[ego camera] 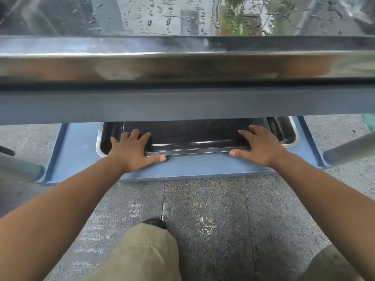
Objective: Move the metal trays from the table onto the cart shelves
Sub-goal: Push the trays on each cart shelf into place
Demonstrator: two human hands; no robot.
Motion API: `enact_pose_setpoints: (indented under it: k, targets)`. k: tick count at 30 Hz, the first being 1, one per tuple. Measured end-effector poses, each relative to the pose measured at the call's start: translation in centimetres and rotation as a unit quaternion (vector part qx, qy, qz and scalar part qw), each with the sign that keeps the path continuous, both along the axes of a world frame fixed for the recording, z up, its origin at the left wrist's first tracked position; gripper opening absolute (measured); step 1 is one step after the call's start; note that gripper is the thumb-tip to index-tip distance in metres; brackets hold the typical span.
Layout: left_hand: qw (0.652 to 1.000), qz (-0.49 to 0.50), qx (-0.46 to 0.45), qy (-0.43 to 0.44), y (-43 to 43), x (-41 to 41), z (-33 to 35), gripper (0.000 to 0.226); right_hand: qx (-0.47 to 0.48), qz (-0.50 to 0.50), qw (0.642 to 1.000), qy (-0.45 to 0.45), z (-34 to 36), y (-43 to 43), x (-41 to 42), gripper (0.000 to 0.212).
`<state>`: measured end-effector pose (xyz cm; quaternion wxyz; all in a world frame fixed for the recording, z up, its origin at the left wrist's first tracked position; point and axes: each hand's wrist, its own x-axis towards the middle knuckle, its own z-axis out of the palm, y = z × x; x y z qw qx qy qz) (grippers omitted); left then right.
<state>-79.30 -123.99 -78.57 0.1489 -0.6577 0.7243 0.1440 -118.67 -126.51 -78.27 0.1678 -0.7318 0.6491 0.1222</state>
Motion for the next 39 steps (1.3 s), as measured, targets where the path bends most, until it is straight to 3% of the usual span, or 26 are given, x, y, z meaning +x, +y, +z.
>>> enact_pose_setpoints:
  k: [7, 39]
  targets:
    - [0.998, 0.038, -0.030, 0.042, 0.6, 0.1, -1.2, 0.118, 0.006, 0.015, 0.999, 0.040, -1.1, -0.5, -0.3, 0.115]
    - [1.000, -0.002, -0.018, 0.015, 6.7, 1.5, -1.1, 0.108, 0.049, 0.005, 0.997, 0.059, -1.0, 6.7, 1.1, 0.118]
